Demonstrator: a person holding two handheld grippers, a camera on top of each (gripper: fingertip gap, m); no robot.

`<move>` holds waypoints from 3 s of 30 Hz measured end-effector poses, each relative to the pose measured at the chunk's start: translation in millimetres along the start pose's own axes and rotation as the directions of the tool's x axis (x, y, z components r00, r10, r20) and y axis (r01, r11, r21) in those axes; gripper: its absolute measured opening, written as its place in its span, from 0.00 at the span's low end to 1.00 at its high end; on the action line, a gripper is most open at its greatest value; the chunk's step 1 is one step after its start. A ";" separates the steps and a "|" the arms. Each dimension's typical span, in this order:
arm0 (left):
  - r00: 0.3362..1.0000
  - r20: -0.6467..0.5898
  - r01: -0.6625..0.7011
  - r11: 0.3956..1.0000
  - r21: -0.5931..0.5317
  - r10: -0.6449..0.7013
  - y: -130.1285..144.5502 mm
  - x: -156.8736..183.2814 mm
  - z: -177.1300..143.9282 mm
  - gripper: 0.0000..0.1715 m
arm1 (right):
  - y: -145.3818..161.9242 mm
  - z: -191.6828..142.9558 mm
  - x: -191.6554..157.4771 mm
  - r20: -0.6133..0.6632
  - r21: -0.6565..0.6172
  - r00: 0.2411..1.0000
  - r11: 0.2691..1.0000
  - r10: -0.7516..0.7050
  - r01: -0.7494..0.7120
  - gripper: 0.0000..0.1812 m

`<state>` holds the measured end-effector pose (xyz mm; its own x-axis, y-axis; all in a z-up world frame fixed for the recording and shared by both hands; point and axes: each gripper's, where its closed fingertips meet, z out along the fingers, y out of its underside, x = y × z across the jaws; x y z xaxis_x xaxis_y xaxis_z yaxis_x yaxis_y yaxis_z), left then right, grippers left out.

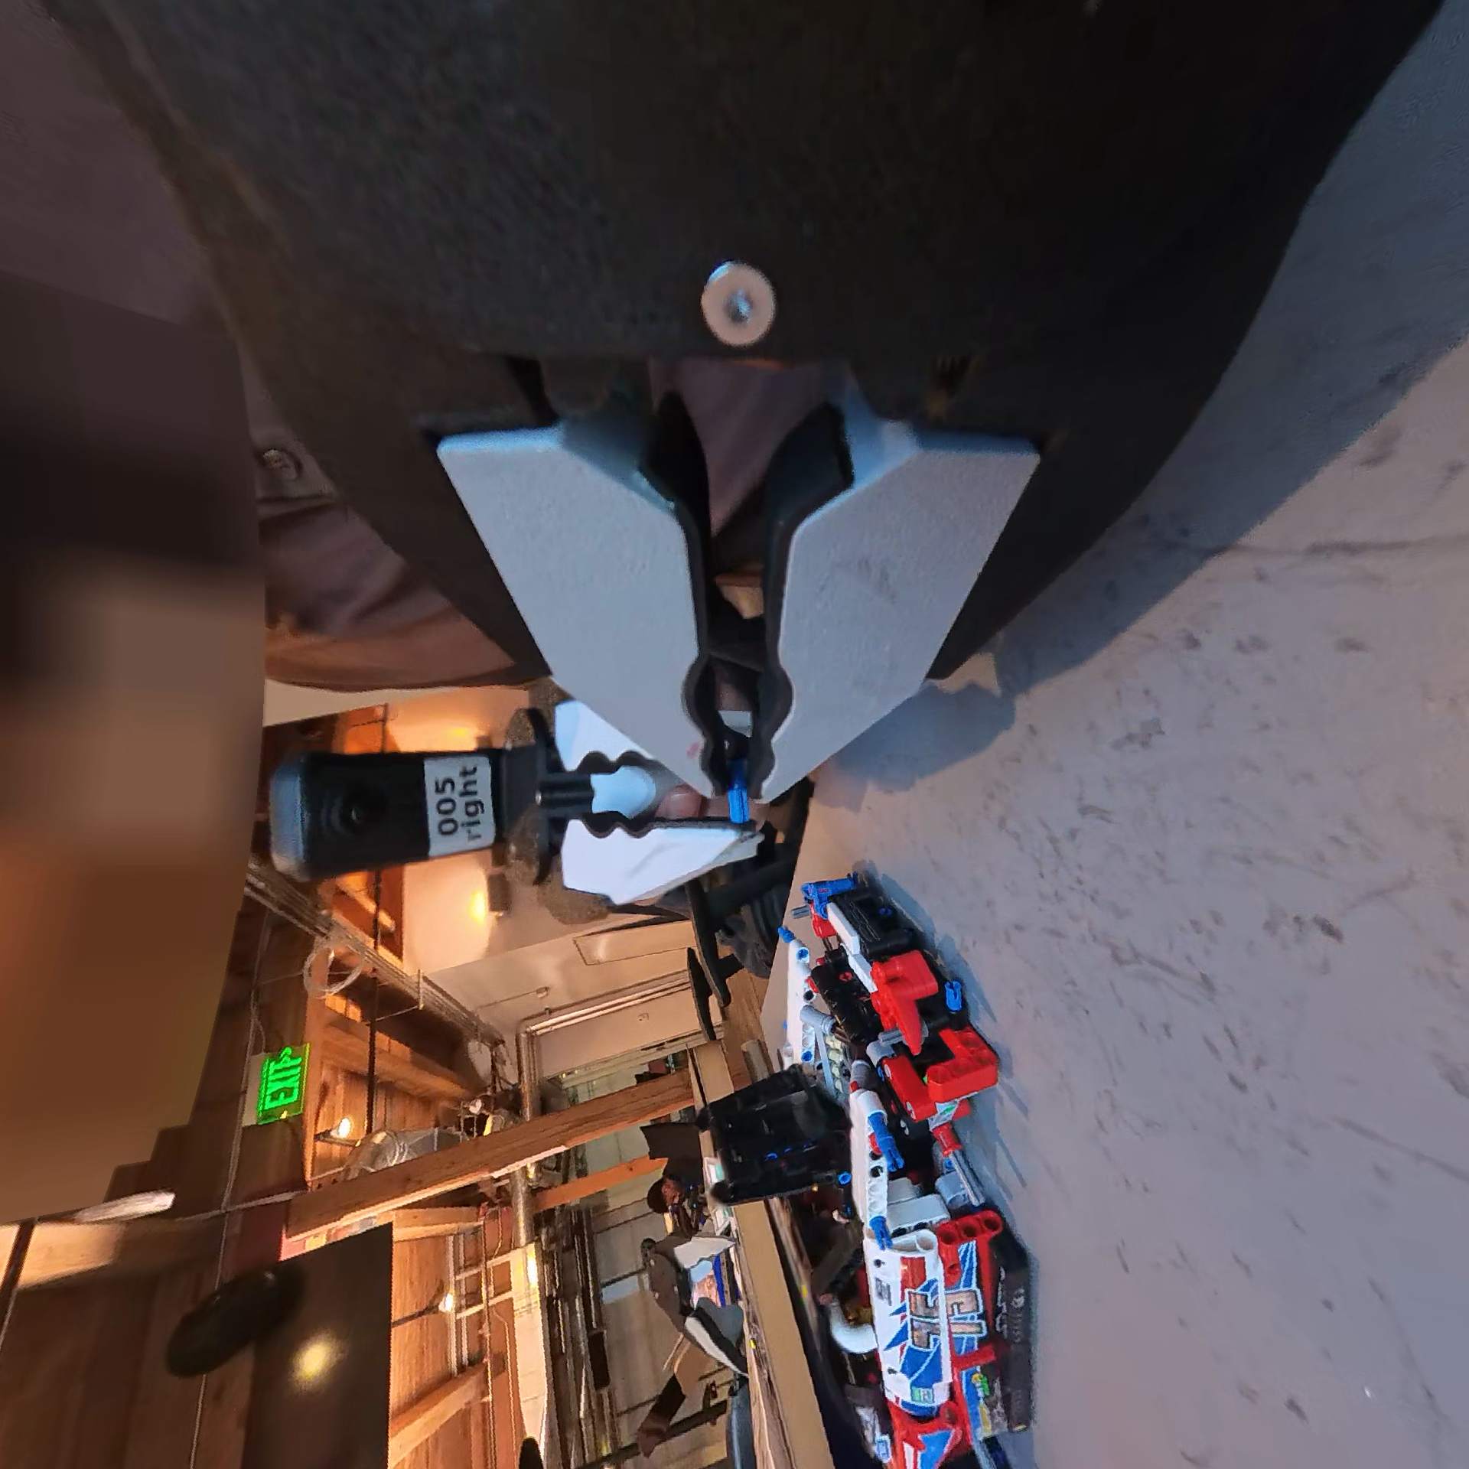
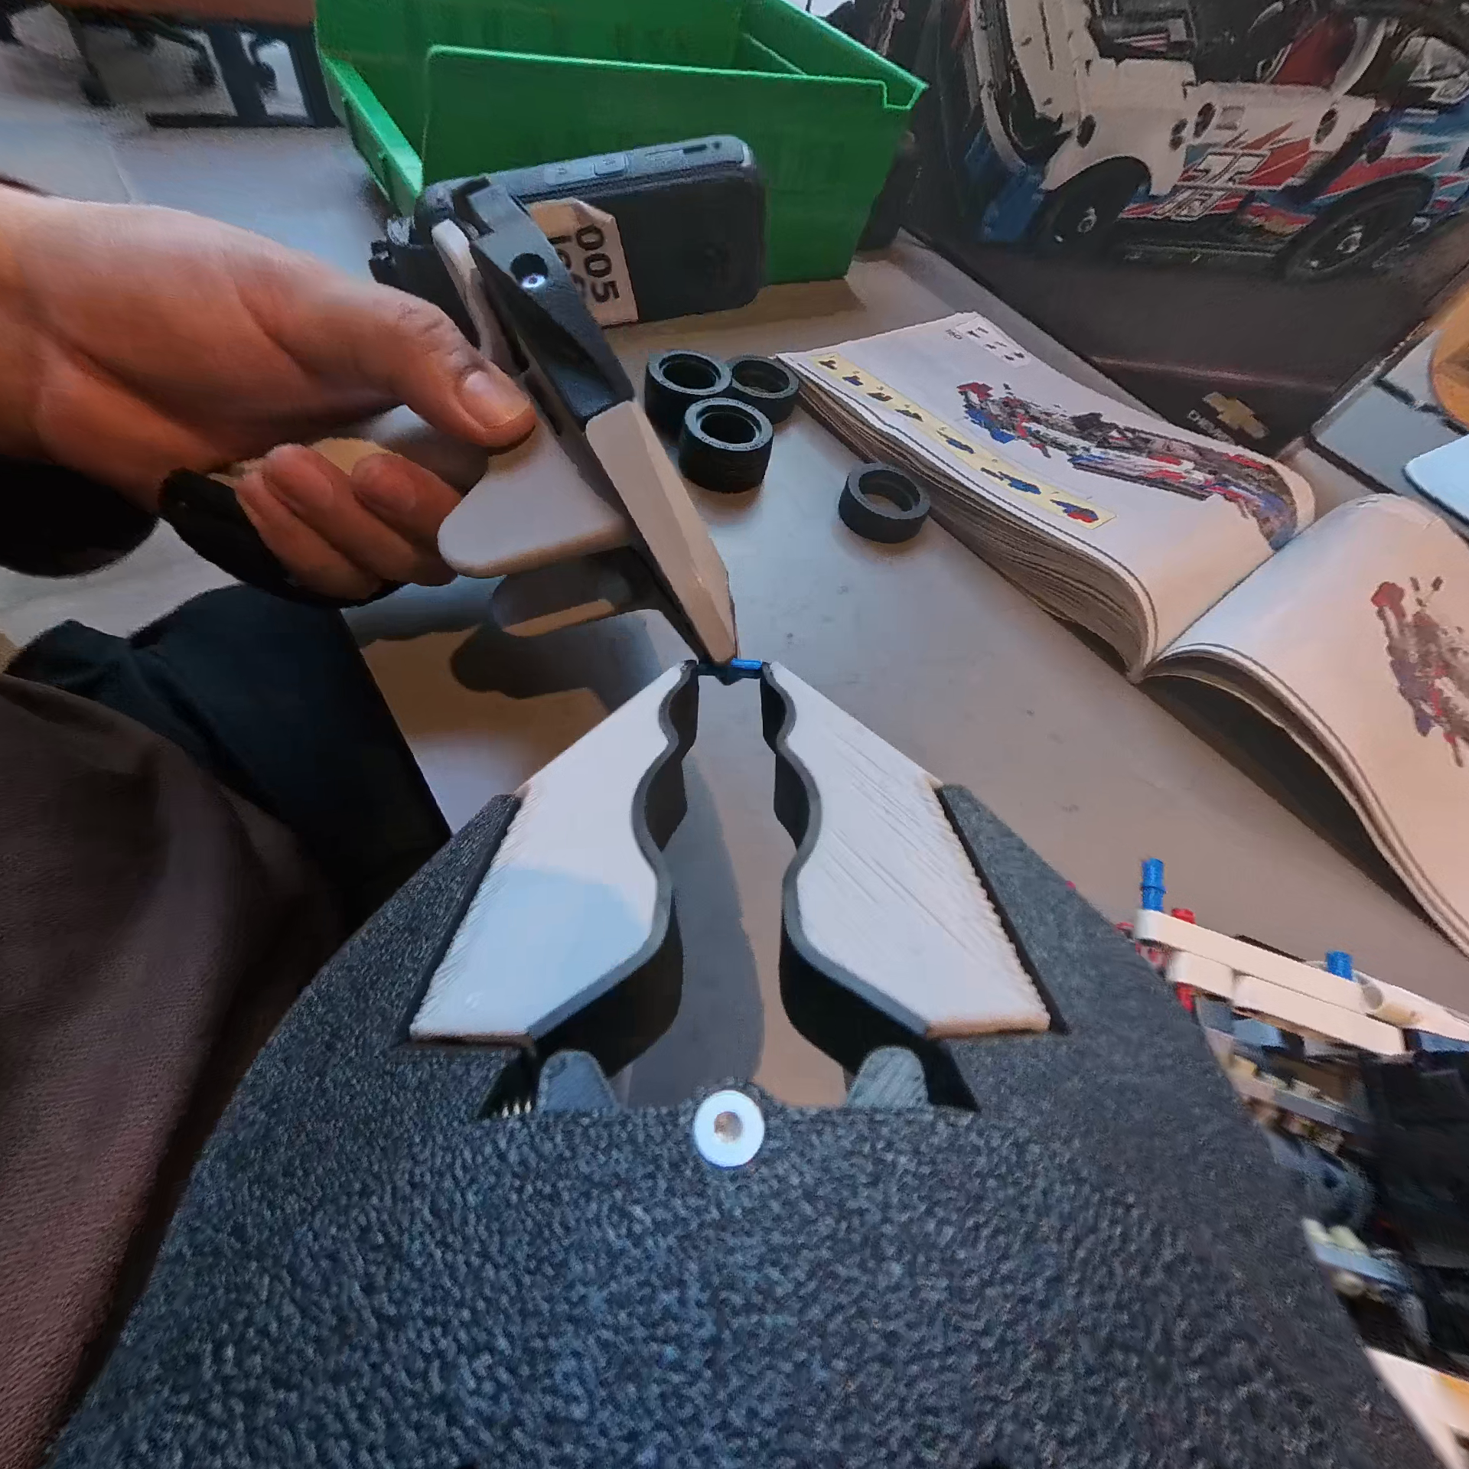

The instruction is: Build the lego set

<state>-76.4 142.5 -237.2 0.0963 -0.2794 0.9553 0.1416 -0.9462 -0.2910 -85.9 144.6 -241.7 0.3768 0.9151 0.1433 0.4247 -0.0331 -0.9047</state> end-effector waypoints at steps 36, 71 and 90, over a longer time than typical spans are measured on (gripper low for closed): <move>-0.003 0.126 -0.919 0.047 -0.391 0.992 15.8 41.5 -8.6 0.02 | -44.5 -27.4 -27.9 0.719 -0.358 0.077 0.463 0.691 -0.811 0.08; 0.193 0.180 -0.948 0.230 -0.220 0.965 -82.7 10.4 84.0 0.01 | -9.5 -101.6 126.5 0.151 0.237 0.850 0.817 0.504 -0.526 0.12; 0.224 0.259 -0.920 0.292 -0.263 0.940 -113.3 -11.5 115.8 0.01 | 36.7 -97.6 173.5 -0.162 0.200 0.910 0.916 0.381 -0.348 0.27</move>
<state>20.5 271.8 -221.2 0.4099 -0.9092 -0.0730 -0.3065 -0.0619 -0.9498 75.4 262.9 -210.8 0.6385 0.7549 -0.1494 0.0932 -0.2686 -0.9587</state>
